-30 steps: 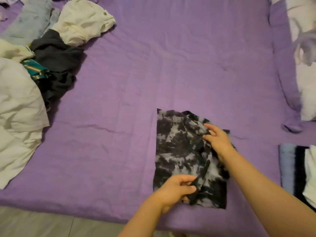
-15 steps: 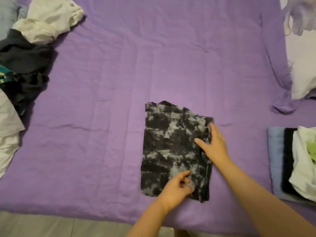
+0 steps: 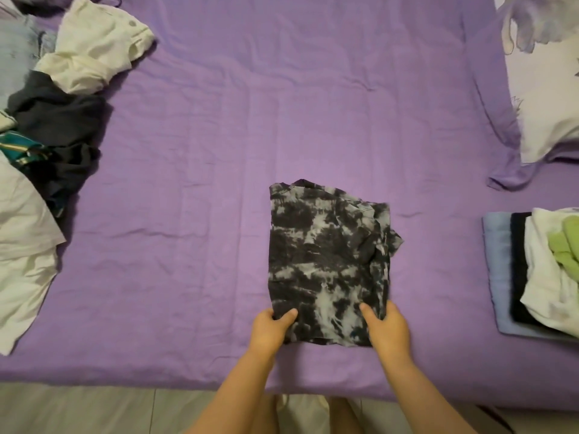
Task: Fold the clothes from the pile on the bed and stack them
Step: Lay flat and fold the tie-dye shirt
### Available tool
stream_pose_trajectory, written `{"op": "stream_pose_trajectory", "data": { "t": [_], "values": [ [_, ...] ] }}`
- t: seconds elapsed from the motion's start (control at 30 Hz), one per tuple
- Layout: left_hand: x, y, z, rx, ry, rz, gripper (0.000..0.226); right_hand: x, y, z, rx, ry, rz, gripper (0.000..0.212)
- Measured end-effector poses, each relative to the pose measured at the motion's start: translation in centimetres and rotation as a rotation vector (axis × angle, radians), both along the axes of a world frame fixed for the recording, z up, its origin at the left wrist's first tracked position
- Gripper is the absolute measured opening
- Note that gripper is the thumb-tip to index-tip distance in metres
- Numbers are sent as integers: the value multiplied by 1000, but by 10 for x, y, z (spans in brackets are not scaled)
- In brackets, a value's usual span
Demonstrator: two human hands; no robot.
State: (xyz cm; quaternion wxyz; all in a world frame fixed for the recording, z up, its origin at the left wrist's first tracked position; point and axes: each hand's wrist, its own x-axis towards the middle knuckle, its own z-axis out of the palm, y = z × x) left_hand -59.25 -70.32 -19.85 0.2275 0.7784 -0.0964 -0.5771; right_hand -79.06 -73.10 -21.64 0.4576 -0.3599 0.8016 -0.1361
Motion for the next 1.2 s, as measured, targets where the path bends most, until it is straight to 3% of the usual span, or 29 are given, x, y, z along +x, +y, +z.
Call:
{"op": "stream_pose_trajectory", "data": {
  "t": [0.23, 0.3, 0.43, 0.63, 0.8, 0.9, 0.97, 1.03, 1.1, 1.13, 1.2],
  "values": [
    [21, 31, 34, -4, 225, 54, 20, -9, 32, 23, -51, -236, -188, 6],
    [24, 39, 41, 37, 228, 55, 24, -8, 41, 27, -55, -271, -304, 8],
    [26, 35, 49, 54, 338, 181, 32, -3, 43, 34, -87, -414, -660, 38],
    [29, -35, 52, -18, 534, 400, 14, 7, -19, 50, -148, -780, -909, 26],
    [30, -101, 40, -146, 598, 413, 23, 12, -90, 48, -101, -953, -918, 18],
    [26, -126, 26, -226, 483, 184, 33, 21, -114, 31, -66, -806, -726, 39],
    [25, -130, 15, -313, 308, -20, 37, 30, -117, 25, -152, -542, -359, 58],
    [28, -128, -1, -445, -92, -413, 39, 34, -114, 15, -256, -132, 212, 61],
    [33, -118, -19, -482, -543, -900, 40, 31, -110, 2, -177, 231, 585, 53],
    [35, -114, -25, -424, -656, -1022, 42, 30, -109, 0, -78, 339, 650, 51],
    [39, -109, -31, -291, -696, -1021, 51, 24, -107, -5, 44, 459, 654, 52]
  ]
}}
